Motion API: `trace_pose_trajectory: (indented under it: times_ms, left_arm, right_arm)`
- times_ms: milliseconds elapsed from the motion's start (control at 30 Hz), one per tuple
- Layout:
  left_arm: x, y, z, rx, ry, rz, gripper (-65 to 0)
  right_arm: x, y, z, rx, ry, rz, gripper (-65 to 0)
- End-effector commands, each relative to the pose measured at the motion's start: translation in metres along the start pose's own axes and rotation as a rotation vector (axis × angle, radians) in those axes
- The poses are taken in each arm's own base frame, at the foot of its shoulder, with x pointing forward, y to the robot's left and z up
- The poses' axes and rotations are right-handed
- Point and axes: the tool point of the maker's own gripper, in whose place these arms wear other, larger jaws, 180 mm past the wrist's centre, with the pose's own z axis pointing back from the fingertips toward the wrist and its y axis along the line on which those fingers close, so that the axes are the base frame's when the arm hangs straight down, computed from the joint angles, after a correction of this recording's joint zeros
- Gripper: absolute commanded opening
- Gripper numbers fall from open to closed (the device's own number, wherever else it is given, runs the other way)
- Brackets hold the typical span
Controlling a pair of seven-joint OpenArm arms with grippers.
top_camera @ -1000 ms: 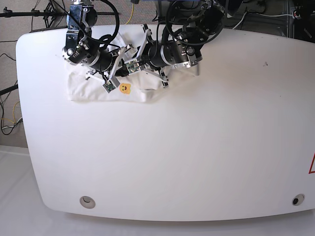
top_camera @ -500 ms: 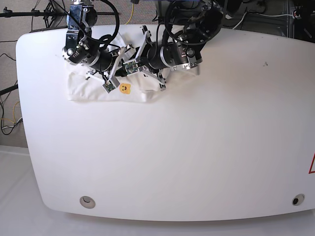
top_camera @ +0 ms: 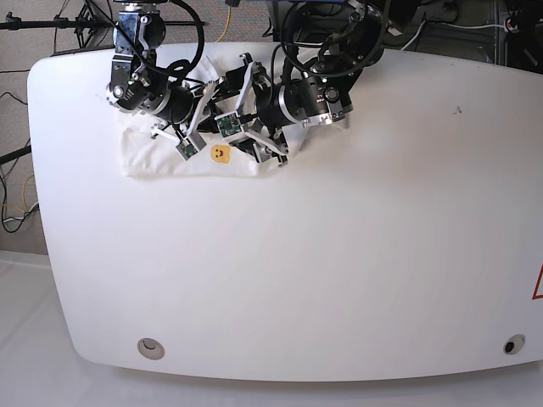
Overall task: Fold the T-shirt properly
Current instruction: 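Release the fabric with the left gripper and lift it away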
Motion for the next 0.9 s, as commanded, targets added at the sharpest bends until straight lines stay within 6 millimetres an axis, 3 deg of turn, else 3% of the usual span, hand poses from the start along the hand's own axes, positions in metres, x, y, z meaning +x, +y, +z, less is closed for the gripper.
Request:
trace_pose_trajectory:
  times_ms: [0, 500, 600, 867]
  left_arm:
    - [0.026, -0.008, 0.001, -0.032, -0.091, 0.002, -20.5]
    - [0.054, -0.005, 0.015, 0.003, -0.163, -0.032, -22.3]
    - [0.053, -0.003, 0.018, 0.015, -0.150, -0.036, -22.3]
    - [0.027, 0.034, 0.032, 0.118, -0.082, 0.039, -22.3]
  right_arm:
    - [-0.022, -0.006, -0.001, -0.035, 0.106, -0.004, -63.0]
    - [-0.015, -0.012, 0.000, -0.046, 0.095, 0.006, -63.0]
    - [-0.014, -0.013, 0.000, -0.048, 0.095, 0.007, -63.0]
    - [-0.009, -0.015, 0.000, -0.052, 0.085, 0.014, -63.0]
